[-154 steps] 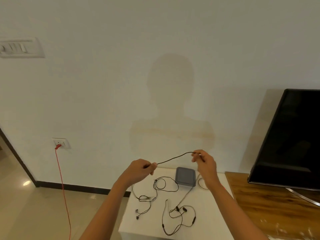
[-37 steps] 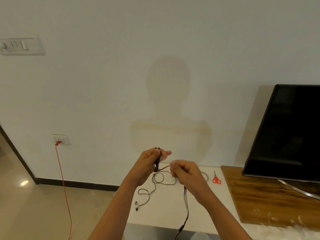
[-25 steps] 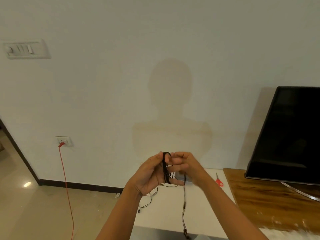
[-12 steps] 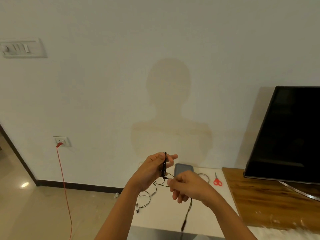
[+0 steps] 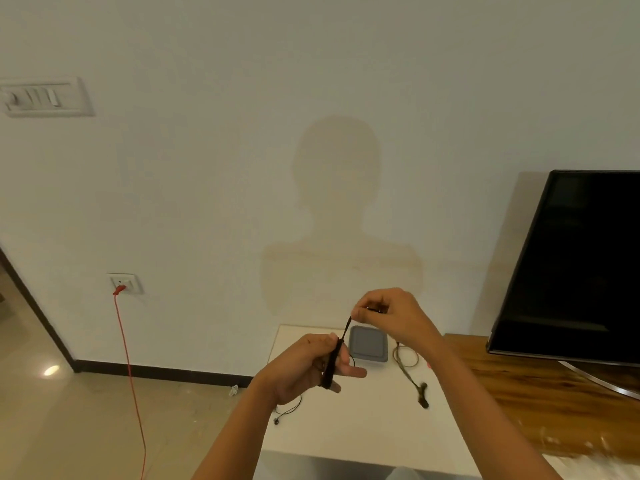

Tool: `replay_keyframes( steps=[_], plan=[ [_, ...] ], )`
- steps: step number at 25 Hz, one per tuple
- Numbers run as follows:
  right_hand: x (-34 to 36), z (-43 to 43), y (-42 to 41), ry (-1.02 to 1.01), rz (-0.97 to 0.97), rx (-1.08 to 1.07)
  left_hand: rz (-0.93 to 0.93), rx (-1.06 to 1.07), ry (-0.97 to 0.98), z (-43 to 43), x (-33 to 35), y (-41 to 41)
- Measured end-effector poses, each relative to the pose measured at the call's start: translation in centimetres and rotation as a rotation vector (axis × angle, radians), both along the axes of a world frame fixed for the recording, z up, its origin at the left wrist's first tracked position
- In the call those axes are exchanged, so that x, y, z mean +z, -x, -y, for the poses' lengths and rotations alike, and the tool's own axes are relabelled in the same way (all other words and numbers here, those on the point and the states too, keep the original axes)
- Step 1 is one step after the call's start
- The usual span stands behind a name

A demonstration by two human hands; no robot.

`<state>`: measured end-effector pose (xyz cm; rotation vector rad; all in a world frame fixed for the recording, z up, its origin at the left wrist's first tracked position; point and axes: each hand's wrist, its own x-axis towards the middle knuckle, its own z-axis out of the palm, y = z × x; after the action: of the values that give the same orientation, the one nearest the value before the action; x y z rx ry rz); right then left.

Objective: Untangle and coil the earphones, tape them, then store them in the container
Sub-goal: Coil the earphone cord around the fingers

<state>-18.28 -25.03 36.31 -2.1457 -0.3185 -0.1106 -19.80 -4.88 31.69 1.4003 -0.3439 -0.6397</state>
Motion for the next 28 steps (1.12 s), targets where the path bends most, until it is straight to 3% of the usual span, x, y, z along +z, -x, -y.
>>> replay_keyframes(
  steps=[5, 13, 18, 20, 23, 26, 28],
  plan=[
    [-5.2, -1.1, -0.4, -0.395, -0.231, 0.153, -0.135, -0.039, 0.312, 0.6, 0.7, 0.0],
    [-7.9, -3.3, 2.1, -0.657, -0.476, 0.309, -0.280, 0.119, 0.511, 0.6, 1.4, 0.7],
    [-8.2, -3.9, 4.7, -0.519, -0.468, 0.294, -0.192, 0.271, 0.639, 0.1, 2.8, -0.2],
    [-8.5, -4.0, 5.4, -0.378, -0.502, 0.286, -0.068, 0.322, 0.527, -0.5, 2.6, -1.2],
    [-7.2, -4.0, 6.4, -0.250, -0.505, 0.295, 0.144, 0.369, 0.185, -1.0, 2.2, -1.9],
    [-4.4, -3.3, 6.7, -0.250, -0.364, 0.292, 0.281, 0.314, -0.151, -0.9, 1.6, -1.5],
    [-2.6, -2.9, 6.1, -0.211, -0.274, 0.251, 0.330, 0.214, -0.236, -0.6, 0.7, -1.0]
  ],
)
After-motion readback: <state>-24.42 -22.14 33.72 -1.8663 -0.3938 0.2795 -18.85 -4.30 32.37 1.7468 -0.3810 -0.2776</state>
